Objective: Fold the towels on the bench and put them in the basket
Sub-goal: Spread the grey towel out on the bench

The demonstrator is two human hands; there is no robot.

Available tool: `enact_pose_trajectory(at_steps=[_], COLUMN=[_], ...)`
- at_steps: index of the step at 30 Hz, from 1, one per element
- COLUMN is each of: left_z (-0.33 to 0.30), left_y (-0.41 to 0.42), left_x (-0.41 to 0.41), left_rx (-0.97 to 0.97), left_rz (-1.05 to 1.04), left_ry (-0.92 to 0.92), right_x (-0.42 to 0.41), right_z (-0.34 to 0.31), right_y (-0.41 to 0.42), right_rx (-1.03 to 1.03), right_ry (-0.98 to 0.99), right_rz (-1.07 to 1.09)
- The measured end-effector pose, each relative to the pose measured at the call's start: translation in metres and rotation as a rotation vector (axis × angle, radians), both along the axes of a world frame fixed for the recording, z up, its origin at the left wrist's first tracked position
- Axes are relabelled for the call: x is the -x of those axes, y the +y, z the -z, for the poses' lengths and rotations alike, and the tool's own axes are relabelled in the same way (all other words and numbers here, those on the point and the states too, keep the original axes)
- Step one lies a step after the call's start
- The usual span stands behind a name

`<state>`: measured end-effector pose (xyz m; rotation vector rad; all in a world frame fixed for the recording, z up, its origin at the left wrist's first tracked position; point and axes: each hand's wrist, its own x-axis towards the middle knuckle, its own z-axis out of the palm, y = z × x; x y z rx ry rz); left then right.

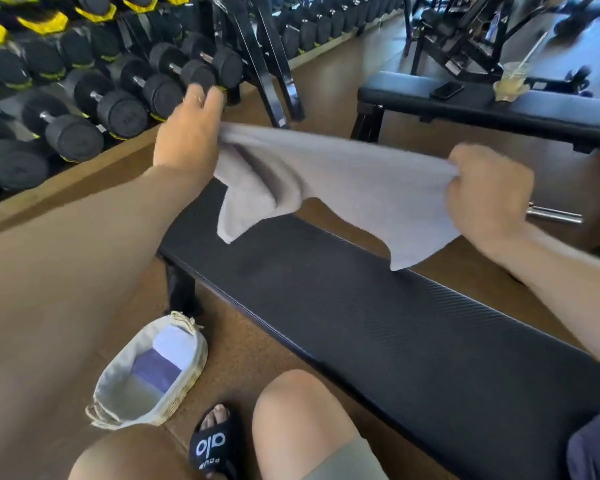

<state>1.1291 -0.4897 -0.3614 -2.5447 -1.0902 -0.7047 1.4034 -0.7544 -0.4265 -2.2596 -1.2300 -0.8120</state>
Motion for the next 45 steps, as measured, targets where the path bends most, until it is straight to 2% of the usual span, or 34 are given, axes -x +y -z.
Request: enact_pose_trajectory(at_steps=[4,8,12,14,17,20,22,23,25,29,33,35,39,45], left_z=[0.068,0.132,0.167,0.174,0.176,0.180,0.184,0.184,0.182,0.176,0.174,0.176,0.186,0.194], left_y=[-0.007,-0.020,-0.026,-0.022,-0.018,-0.024,-0.030,-0.034,-0.044,-0.049,-0.029,-0.018,-0.001,0.013], left_x=[0.040,0.082,0.111,0.117,0.113,0.105,0.101,0.099,0.093,0.084,0.083,0.086,0.091,0.088], left_rx=[0.138,0.283,0.464,0.593,0.734,0.811,0.842,0.859,0.923,1.041,1.012,1.007,1.052,1.321], left_rz=[-0.060,-0.153,-0.290,-0.330,-0.292,-0.252,-0.266,-0.287,-0.316,-0.304,-0.428,-0.502,-0.545,-0.544], left_ry=[0.245,0.362,0.163,-0.007,-0.182,-0.214,-0.354,-0.453,-0.658,-0.913,-1.047,-1.099,-1.048,-0.903], right_x=[0.046,0.103,0.140,0.147,0.148,0.141,0.138,0.138,0.141,0.159,0.166,0.162,0.152,0.141], right_z=[0.054,0.098,0.125,0.128,0.117,0.088,0.068,0.062,0.059,0.082,0.107,0.112,0.118,0.129], right_y=[-0.031,-0.054,-0.064,-0.063,-0.050,-0.032,-0.014,0.000,0.032,0.101,0.172,0.209,0.277,0.325], right_rx=[0.162,0.486,0.871,0.953,1.038,1.348,1.542,1.565,1.392,0.739,0.508,0.449,0.435,0.777], right_ry=[0.049,0.136,0.245,0.285,0.410,0.618,0.694,0.712,0.759,0.929,0.787,0.743,0.644,0.555], right_rz=[-0.054,-0.152,-0.233,-0.245,-0.232,-0.264,-0.301,-0.333,-0.393,-0.482,-0.525,-0.522,-0.484,-0.412])
